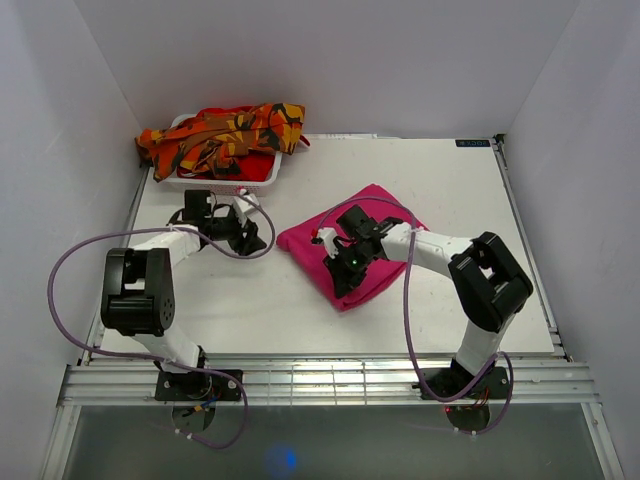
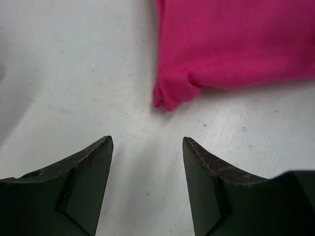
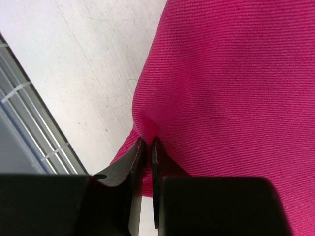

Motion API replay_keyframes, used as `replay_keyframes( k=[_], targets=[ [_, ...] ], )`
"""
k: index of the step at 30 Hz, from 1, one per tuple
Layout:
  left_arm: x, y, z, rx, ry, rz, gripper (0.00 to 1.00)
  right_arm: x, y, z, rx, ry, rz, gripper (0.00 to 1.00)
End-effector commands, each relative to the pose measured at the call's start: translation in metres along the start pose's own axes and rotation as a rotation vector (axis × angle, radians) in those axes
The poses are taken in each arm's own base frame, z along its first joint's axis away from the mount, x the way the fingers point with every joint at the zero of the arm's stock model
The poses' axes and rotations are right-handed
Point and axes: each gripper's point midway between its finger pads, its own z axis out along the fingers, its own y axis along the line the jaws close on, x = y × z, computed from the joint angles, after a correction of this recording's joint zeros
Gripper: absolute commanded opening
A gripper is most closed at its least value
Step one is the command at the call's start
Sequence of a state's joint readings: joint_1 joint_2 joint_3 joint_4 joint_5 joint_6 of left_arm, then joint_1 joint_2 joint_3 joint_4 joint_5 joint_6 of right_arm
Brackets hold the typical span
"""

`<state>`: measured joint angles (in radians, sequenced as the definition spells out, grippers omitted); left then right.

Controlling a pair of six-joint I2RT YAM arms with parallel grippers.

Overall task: Fold and stack the trousers
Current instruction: Fold the trousers

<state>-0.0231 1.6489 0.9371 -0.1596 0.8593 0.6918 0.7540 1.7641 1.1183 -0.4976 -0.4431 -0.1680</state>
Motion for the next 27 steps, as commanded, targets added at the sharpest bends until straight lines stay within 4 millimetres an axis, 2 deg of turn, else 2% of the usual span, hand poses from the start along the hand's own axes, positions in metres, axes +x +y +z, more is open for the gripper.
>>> replay_keyframes(
  k=[1, 4, 7, 8, 12, 14, 18, 20, 21, 23, 27],
  targets=[
    [0.014, -0.035, 0.003, 0.107, -0.026, 0.061, 0.69, -0.017, 0.011, -0.021, -0.064, -0.042, 0.025, 0.08],
    [0.023, -0.036, 0.012, 0.107, -0.030, 0.056, 0.70, -0.025, 0.010, -0.033, -0.089, -0.082, 0.036, 0.08],
    [0.016, -0.032, 0.019, 0.092, -0.055, 0.031, 0.70, -0.034, 0.008, -0.045, -0.115, -0.127, 0.050, 0.08],
    [0.005, -0.025, 0.022, 0.075, -0.093, 0.045, 0.71, -0.036, 0.010, -0.048, -0.136, -0.138, 0.055, 0.08],
    [-0.008, -0.024, 0.035, 0.110, -0.110, -0.158, 0.71, -0.041, 0.003, -0.060, -0.185, -0.186, 0.099, 0.08],
    [-0.005, -0.023, 0.045, 0.115, -0.100, -0.211, 0.71, -0.044, 0.006, -0.064, -0.218, -0.205, 0.107, 0.08],
    [-0.008, -0.015, 0.052, 0.106, -0.091, -0.200, 0.69, -0.050, 0.003, -0.077, -0.268, -0.251, 0.135, 0.08],
    [-0.001, -0.021, 0.056, 0.164, -0.067, -0.224, 0.68, -0.054, 0.004, -0.082, -0.300, -0.270, 0.144, 0.08],
    [-0.007, -0.016, 0.058, 0.170, -0.075, -0.211, 0.68, -0.055, 0.001, -0.084, -0.302, -0.279, 0.152, 0.08],
    [0.000, -0.017, 0.062, 0.184, -0.054, -0.229, 0.68, -0.058, 0.001, -0.087, -0.324, -0.292, 0.158, 0.08],
    [-0.001, -0.016, 0.068, 0.207, -0.056, -0.180, 0.64, -0.061, -0.002, -0.093, -0.336, -0.310, 0.168, 0.08]
  ],
)
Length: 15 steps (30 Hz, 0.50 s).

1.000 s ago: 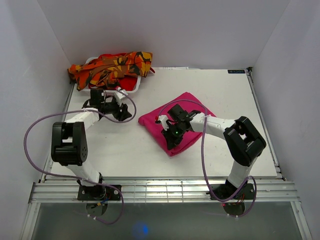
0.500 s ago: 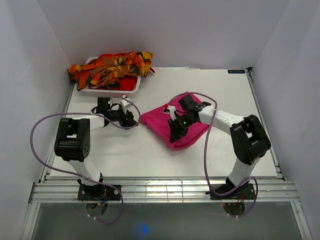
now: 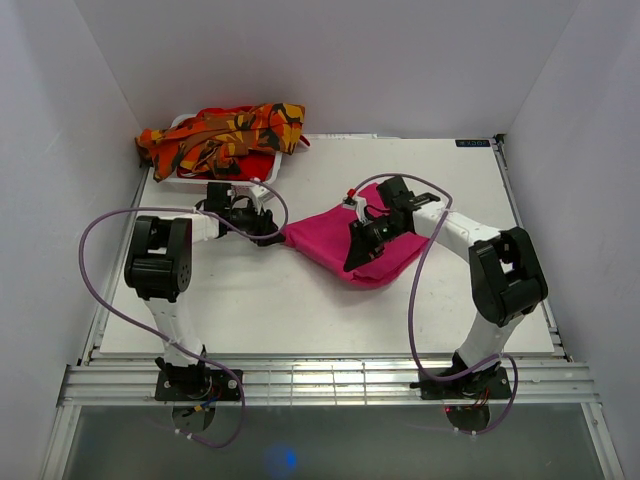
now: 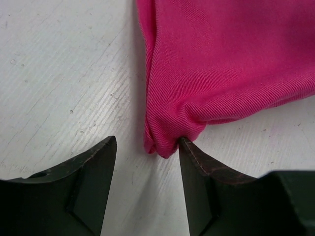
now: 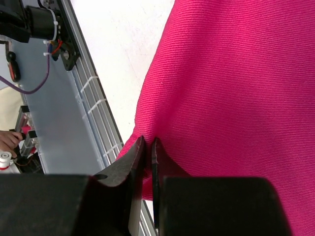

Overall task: Fold and stack the trousers
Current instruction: Fold the trousers

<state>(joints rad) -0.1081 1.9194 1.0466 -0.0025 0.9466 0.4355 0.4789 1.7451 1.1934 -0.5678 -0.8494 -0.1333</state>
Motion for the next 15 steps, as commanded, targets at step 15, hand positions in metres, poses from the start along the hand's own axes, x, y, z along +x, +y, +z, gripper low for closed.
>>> replay_keyframes(
  k=[15],
  targets=[
    [-0.006, -0.038, 0.001, 0.253, -0.002, 0.071, 0.65, -0.036, 0.018, -0.024, -0.080, -0.104, -0.037, 0.08]
  ],
)
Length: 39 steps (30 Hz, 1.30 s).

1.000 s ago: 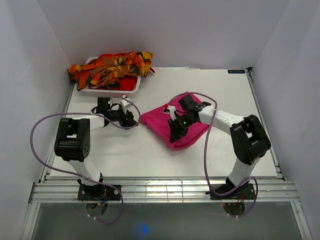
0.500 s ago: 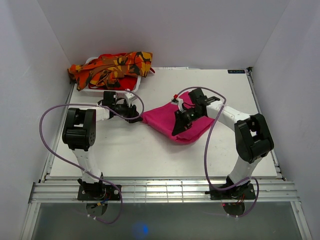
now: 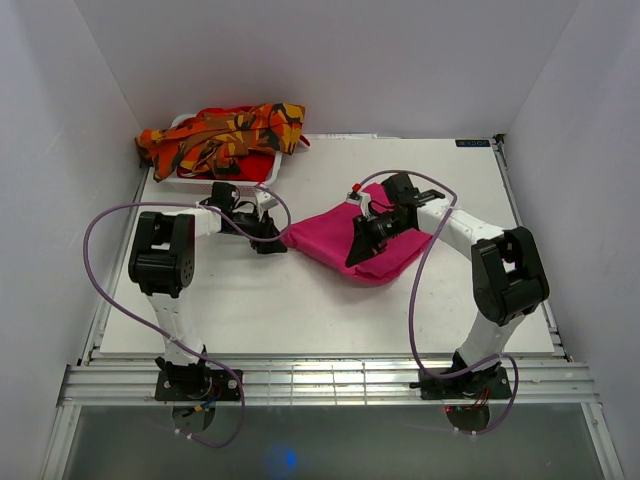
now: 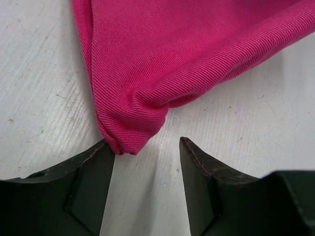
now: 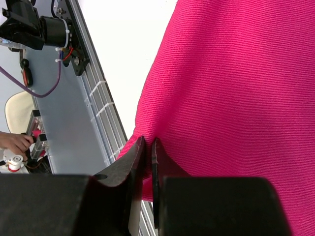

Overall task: Fold and stack the trousers
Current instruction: Fold the trousers, then neatly place the folded trousers to the corner

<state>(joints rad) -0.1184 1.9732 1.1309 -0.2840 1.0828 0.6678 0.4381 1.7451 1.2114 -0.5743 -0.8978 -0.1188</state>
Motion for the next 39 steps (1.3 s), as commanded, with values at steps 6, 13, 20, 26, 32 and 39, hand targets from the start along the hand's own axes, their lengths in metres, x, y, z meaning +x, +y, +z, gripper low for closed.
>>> replay_keyframes(
  k=[6, 13, 20, 26, 32, 39],
  targets=[
    [-0.027, 0.029, 0.002, -0.083, -0.040, 0.060, 0.33, -0.018, 0.023, -0.012, -0.072, -0.055, -0.067, 0.08],
    [-0.044, 0.042, -0.001, -0.132, -0.071, 0.108, 0.00, 0.008, 0.019, -0.008, -0.071, -0.018, -0.044, 0.08],
    [-0.049, 0.073, -0.022, -0.246, -0.005, 0.267, 0.00, 0.028, 0.021, 0.000, -0.081, -0.002, -0.023, 0.08],
    [-0.045, 0.062, -0.040, -0.233, 0.097, 0.456, 0.32, 0.024, 0.040, 0.028, -0.119, 0.040, -0.118, 0.49],
    [-0.062, 0.075, -0.085, -0.371, 0.134, 0.465, 0.70, -0.031, 0.010, -0.025, -0.004, -0.089, -0.152, 0.76],
    [-0.144, -0.013, -0.071, -0.210, -0.178, 0.118, 0.87, -0.074, -0.076, -0.094, 0.212, -0.218, -0.081, 0.75]
  ],
)
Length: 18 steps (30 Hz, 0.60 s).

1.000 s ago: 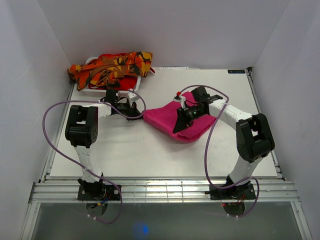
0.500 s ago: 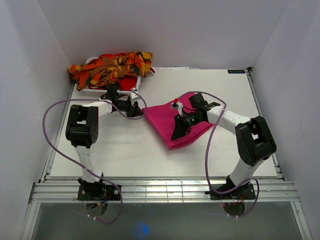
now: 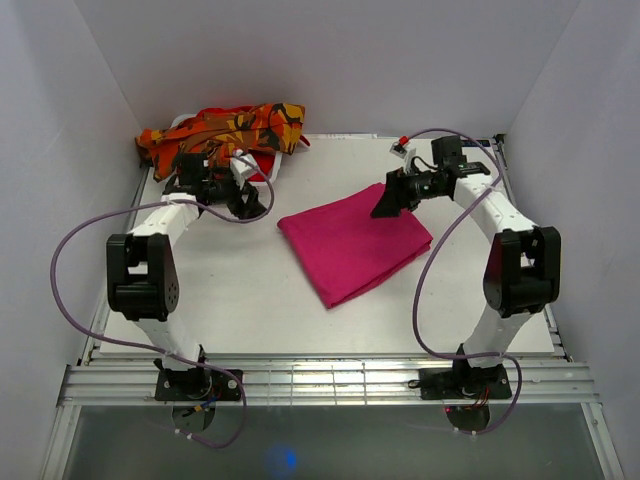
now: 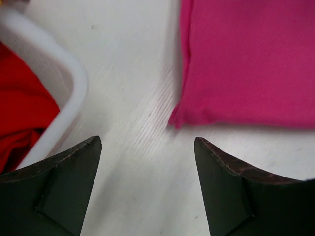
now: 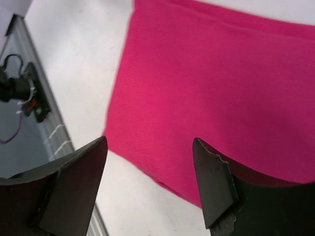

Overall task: Fold and stack the trousers
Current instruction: Neatly place the folded trousers to the corner

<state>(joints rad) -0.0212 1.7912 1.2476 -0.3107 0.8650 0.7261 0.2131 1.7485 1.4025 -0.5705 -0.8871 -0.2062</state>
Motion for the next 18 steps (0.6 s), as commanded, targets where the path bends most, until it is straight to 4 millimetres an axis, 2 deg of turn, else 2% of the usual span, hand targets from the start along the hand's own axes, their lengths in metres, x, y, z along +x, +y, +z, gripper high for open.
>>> replay_keyframes(
  k=[1, 2, 4, 7, 8, 10, 11, 12, 13, 14, 15, 17, 18],
  targets=[
    [-0.088, -0.061, -0.005, 0.142, -0.189, -0.175, 0.85, 0.009, -0.041, -0.002, 0.075, 0.046, 0.037, 0.75],
    [-0.087, -0.086, 0.009, 0.199, -0.169, -0.215, 0.84, 0.011, -0.052, -0.003, 0.092, 0.049, 0.045, 0.73],
    [-0.080, -0.120, 0.031, 0.272, -0.106, -0.350, 0.83, 0.024, -0.075, 0.003, 0.123, 0.087, 0.068, 0.71],
    [-0.057, -0.150, 0.051, 0.328, -0.005, -0.559, 0.82, 0.048, -0.101, 0.006, 0.166, 0.139, 0.112, 0.70],
    [-0.041, -0.157, 0.064, 0.328, 0.049, -0.618, 0.82, 0.060, -0.107, 0.004, 0.178, 0.157, 0.133, 0.69],
    [-0.022, -0.158, 0.074, 0.291, 0.116, -0.739, 0.86, 0.080, -0.118, 0.001, 0.212, 0.190, 0.173, 0.69],
    [-0.012, -0.154, 0.078, 0.256, 0.138, -0.773, 0.87, 0.100, -0.122, -0.004, 0.223, 0.210, 0.218, 0.68],
    [0.000, -0.152, 0.086, 0.243, 0.167, -0.804, 0.87, 0.109, -0.123, -0.008, 0.235, 0.221, 0.239, 0.68],
    [0.003, -0.149, 0.090, 0.227, 0.173, -0.837, 0.87, 0.119, -0.123, -0.012, 0.241, 0.230, 0.262, 0.68],
    [0.008, -0.145, 0.094, 0.200, 0.179, -0.853, 0.87, 0.142, -0.121, -0.017, 0.240, 0.250, 0.317, 0.68],
    [0.019, -0.142, 0.102, 0.189, 0.202, -0.881, 0.87, 0.146, -0.116, -0.021, 0.245, 0.248, 0.324, 0.68],
    [0.014, -0.128, 0.115, 0.176, 0.190, -0.872, 0.86, 0.158, -0.105, -0.023, 0.232, 0.250, 0.346, 0.67],
    [0.028, -0.124, 0.127, 0.176, 0.218, -0.887, 0.86, 0.166, -0.093, -0.025, 0.226, 0.252, 0.355, 0.67]
  ],
)
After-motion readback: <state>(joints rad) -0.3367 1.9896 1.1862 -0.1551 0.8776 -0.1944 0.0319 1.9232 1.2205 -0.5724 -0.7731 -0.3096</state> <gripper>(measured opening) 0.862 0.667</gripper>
